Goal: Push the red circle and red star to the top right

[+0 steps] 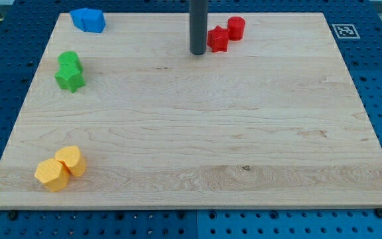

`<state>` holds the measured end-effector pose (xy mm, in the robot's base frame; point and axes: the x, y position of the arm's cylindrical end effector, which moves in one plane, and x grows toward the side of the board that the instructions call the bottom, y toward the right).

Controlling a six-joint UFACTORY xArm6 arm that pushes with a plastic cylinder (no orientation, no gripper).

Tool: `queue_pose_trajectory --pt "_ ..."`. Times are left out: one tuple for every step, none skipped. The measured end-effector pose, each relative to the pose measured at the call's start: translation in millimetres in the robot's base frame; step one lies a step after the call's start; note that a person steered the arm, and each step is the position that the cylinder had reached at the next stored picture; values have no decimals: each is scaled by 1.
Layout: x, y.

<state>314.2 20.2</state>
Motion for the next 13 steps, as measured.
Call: queue_pose_trajectory --pt "-2 19" --pt "-7 28" --pt "-18 37" --pt "-23 40" --pt "-28 39" --pt "-42 28" --pt "-49 22" --pt "-49 21" --pt "-53 19" --pt "-58 15" --pt "-58 15" --pt "-61 24" --pt "-68 44"
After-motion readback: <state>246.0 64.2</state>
